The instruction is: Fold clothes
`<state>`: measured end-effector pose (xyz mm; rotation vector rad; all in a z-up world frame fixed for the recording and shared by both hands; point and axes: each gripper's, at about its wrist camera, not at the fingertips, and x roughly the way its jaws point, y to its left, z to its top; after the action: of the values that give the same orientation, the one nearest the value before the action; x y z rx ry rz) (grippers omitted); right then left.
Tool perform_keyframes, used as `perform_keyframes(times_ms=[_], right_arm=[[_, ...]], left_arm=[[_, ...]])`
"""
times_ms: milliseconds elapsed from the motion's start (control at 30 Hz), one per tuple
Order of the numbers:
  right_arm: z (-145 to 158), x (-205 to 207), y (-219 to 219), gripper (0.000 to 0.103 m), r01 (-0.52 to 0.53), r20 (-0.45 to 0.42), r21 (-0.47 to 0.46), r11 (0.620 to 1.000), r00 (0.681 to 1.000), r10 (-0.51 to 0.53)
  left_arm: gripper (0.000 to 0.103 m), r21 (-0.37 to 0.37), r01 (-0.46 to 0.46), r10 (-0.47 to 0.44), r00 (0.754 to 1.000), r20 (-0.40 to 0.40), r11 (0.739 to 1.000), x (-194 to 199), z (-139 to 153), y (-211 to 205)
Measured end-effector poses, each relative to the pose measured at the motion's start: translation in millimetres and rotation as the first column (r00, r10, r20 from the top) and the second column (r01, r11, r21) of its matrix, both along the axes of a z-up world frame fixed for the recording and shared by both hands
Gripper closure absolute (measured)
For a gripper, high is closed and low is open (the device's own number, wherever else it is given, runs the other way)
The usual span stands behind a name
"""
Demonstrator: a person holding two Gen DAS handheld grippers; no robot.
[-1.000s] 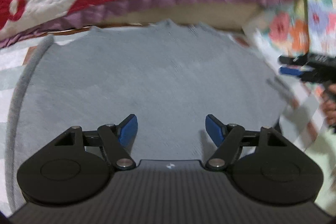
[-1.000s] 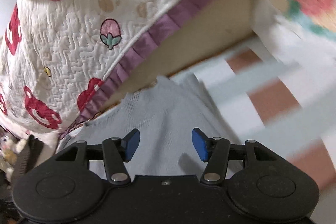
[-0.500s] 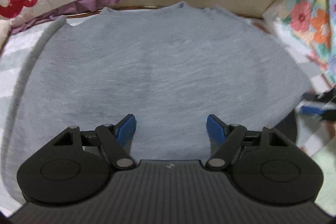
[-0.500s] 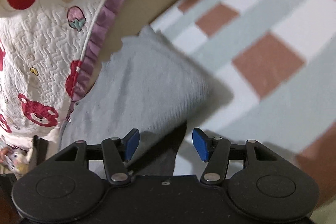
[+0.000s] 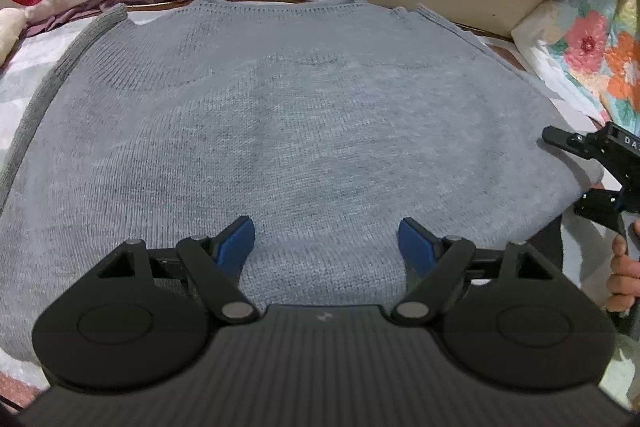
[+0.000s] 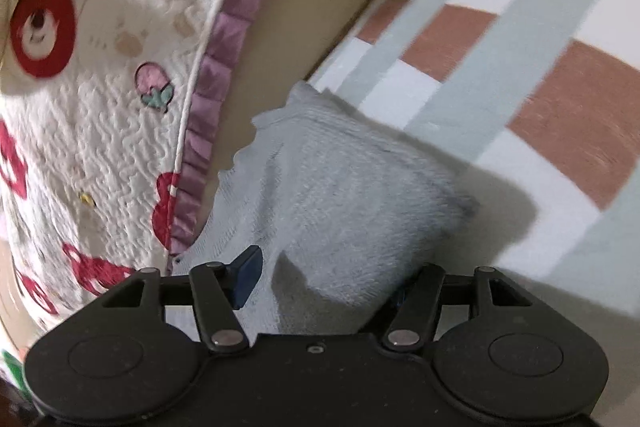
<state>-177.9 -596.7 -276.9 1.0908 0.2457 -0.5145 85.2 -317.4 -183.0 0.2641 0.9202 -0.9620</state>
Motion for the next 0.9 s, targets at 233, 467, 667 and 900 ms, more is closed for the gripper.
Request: perform_keyframes(times_ms=[233,467,667,900], right_arm=[[2,2,0,0.091,-0.095,-0.026,-0.107,0.99,0.995,0.093],[60,22,1,0.091,-0.155,0.079,-0.178,0.972,0.982,0.172],[143,102,40,0.091,-0.385,0.088,-0.309,0.87,0.899,0.429],[156,210,133,0.091,-0.642,-0.032,-0.332,0.691,0.74,0.672]], left_arm=[[0.023,0.044,-0.035,0.034,0.999,0.023,0.998,-9,-4,-6],[0.022,0.066,-0.011,0.011,1.0,0.005,0.998,-3,-5,-9],[0.025,-0.001,0.025,-0.025,0.988,-0.154,1.0,24,1,11],[0.023,-0.128,-0.092,0.076,0.99,-0.118,0.988,82,25,119]])
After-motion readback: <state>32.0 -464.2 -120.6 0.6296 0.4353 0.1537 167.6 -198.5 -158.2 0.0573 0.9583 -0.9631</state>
